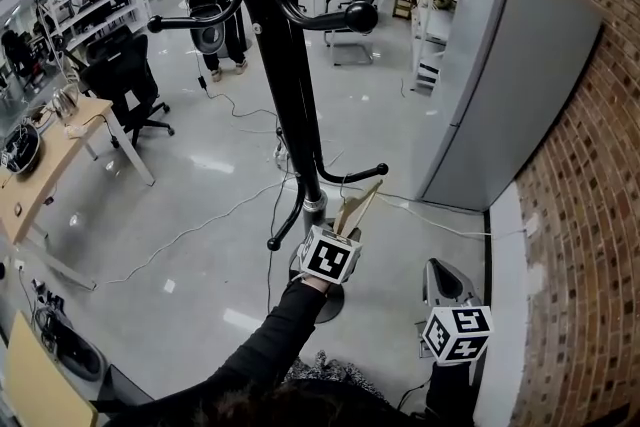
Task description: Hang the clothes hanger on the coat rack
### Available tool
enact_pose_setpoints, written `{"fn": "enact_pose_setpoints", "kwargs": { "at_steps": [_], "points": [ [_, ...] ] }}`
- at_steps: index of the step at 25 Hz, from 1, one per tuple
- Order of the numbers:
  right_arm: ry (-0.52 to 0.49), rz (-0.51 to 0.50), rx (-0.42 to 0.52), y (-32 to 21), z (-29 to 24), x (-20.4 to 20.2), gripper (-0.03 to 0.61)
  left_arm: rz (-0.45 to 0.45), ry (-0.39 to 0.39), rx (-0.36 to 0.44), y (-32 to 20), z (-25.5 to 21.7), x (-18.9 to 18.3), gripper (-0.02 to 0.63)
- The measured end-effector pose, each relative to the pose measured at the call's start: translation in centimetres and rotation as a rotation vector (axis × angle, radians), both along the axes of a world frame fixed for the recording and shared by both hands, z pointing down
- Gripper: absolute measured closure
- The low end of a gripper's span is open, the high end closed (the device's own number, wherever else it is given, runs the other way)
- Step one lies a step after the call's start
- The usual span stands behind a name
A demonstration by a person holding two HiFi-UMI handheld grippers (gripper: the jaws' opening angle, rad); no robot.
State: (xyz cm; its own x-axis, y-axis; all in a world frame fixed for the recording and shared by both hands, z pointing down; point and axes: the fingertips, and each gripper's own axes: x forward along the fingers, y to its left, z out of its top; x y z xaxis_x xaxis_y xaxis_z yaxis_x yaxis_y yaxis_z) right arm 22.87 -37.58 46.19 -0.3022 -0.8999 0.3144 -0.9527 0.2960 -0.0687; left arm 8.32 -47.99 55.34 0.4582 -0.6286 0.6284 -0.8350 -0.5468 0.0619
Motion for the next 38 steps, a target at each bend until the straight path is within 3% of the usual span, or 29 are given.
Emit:
{"fn": "enact_pose_setpoints", "kwargs": {
  "at_steps": [5, 11, 16, 23, 27, 38],
  "points": [
    [-0.012, -0.008, 0.009, 0.7, -0.2, -0.7, 0.569, -0.018, 0.004, 0.107, 0.4, -2.4, -0.6, 0.353],
    [-0.003, -0.01, 0.024, 1.7, -0.5, -1.4, 0.569, -0.007, 0.083, 0.233, 2.7, -6.0, -0.6, 0.347],
    [-0.001, -0.016, 0.045, 2.7, -1.5, -2.1, 0.569, 0.06, 0.162, 0.341, 5.8, -11.2, 0.2, 0.347],
    [0.001, -0.03, 0.066, 5.0, -2.5, -3.5, 0.569, 0.064, 0.211, 0.384, 9.8, -13.3, -1.2, 0.348],
    [0.005, -0.035, 0.08, 6.7, -3.2, -4.4, 0.568, 0.063, 0.217, 0.411, 12.5, -14.3, -2.3, 0.371],
    [0.016, -0.071, 0.135, 14.4, -5.1, -8.5, 0.569, 0.029, 0.203, 0.44, 22.0, -15.0, -7.0, 0.537]
  ]
}}
